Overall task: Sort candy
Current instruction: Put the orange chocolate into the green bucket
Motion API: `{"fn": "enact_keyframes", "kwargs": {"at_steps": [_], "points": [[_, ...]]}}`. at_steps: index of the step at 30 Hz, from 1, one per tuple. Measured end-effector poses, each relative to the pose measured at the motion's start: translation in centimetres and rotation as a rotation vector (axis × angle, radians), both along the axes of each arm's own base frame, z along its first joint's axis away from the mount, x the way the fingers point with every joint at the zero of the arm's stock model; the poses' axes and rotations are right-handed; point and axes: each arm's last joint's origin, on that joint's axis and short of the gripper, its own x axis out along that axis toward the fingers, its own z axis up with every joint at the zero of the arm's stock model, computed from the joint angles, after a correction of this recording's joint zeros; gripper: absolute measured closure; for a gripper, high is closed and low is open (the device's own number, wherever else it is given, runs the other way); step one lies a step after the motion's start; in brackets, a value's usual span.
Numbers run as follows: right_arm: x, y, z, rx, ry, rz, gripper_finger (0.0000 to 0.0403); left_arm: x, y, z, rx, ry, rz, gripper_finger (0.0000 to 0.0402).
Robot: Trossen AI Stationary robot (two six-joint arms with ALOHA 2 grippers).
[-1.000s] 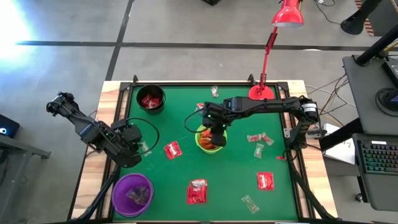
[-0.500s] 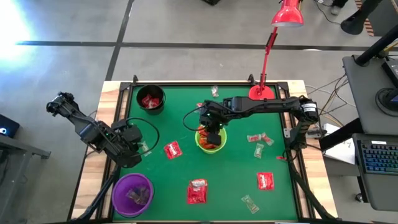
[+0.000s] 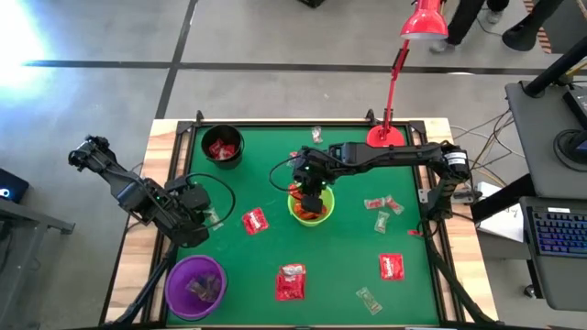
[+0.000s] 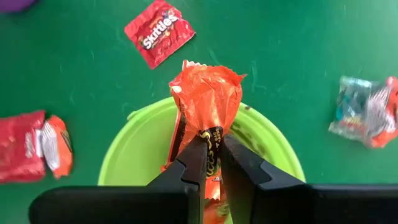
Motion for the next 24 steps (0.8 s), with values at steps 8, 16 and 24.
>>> {"fn": "enact_keyframes", "kwargs": {"at_steps": [8,16,24], "points": [[-0.7,0.1,-0.5,0.078,0.099,-0.115,0.0369,0.0,0.0,0.0,-0.001,-0.002,0.0,0.033],[-1.0,0.2,-0.6,0.149,0.134,-0.17,0.0369,0.0,0.0,0.0,-0.001,-0.001,0.0,0.033],[-1.5,0.3,-1.1,0.185,0.193,-0.201,0.0347,0.0,0.0,0.0,-0.001,-0.002,0.0,0.033]]}}
